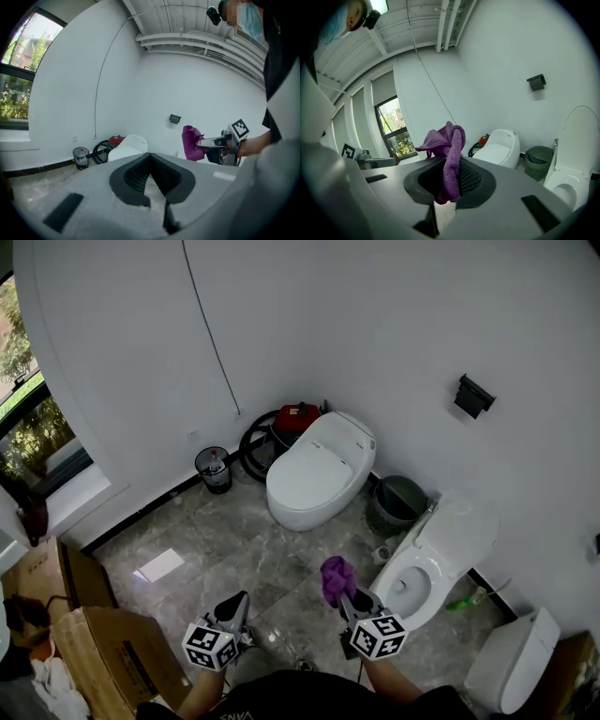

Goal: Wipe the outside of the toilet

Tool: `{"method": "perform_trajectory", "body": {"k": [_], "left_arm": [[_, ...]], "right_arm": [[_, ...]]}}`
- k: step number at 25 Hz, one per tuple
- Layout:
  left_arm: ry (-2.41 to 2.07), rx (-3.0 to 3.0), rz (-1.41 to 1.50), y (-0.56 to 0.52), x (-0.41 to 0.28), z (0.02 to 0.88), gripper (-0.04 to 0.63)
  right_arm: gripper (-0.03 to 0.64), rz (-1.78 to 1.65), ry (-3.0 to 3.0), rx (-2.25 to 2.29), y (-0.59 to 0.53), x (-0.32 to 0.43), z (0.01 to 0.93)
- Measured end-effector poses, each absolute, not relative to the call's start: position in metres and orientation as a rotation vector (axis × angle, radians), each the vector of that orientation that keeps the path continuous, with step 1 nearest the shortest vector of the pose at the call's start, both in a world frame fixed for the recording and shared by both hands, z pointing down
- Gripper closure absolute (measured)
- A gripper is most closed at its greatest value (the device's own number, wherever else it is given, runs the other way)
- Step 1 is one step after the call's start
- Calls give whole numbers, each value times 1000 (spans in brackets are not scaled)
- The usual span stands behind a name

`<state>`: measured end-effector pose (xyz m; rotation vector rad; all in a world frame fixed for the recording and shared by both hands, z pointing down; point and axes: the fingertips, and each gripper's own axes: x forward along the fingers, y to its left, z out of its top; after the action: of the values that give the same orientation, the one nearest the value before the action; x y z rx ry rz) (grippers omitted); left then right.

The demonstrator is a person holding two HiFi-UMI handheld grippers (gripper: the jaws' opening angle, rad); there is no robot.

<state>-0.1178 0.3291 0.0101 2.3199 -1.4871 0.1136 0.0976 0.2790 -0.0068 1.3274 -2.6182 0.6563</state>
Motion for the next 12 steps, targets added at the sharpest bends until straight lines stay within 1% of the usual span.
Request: {"method": "perform_trajectory", "body": {"k": [8, 12], "left_arm": [[-1331, 2439, 145, 238, -183, 7, 589], [-1237, 2507, 154, 206, -196, 7, 589]], "right_arm": [[572, 669, -2539, 1516, 224, 37, -4], [572, 666, -2491, 1631, 202, 28, -5]]}}
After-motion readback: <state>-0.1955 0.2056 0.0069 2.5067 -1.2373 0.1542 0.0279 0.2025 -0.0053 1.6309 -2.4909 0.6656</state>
